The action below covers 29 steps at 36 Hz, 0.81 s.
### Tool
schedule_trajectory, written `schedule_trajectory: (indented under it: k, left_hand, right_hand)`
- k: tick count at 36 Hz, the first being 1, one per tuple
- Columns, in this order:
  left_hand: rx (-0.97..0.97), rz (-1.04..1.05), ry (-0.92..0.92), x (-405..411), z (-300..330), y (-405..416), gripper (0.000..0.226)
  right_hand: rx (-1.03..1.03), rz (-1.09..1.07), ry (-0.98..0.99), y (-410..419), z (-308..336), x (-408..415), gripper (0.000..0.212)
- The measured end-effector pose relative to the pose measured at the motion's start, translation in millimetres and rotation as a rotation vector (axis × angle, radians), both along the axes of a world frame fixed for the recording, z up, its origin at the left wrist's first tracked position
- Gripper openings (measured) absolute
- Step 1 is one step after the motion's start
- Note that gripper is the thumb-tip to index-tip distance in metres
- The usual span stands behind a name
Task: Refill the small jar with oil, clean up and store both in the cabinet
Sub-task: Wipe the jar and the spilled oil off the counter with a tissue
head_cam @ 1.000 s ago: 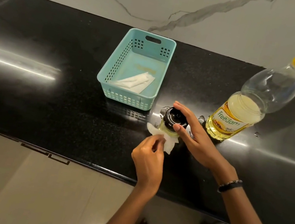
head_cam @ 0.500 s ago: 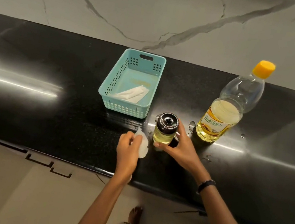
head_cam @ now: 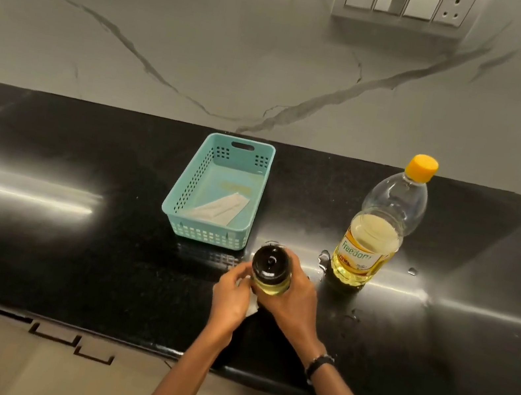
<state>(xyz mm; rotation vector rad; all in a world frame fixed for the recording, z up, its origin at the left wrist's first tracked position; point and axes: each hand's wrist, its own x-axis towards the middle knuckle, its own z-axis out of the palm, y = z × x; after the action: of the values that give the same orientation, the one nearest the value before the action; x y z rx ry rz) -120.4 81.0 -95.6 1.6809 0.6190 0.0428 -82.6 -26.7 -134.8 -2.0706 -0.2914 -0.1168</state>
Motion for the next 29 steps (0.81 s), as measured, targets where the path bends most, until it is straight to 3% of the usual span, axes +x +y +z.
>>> schedule_trajectory:
  k: [11, 18, 29]
  left_hand:
    - [0.028, -0.054, -0.117, 79.5, 40.1, -1.4, 0.034]
    - [0.179, -0.171, -0.122, 169.4, 69.7, 2.5, 0.037]
    - [0.084, -0.213, 0.003, 237.0, 55.6, 5.2, 0.034]
  right_hand:
    - [0.160, -0.143, -0.078, 7.7, 34.9, 72.4, 0.071]
    - [0.290, -0.269, -0.054, 20.3, 45.2, 159.8, 0.069]
    - [0.215, -0.338, 0.075, 38.9, 19.1, 239.6, 0.053]
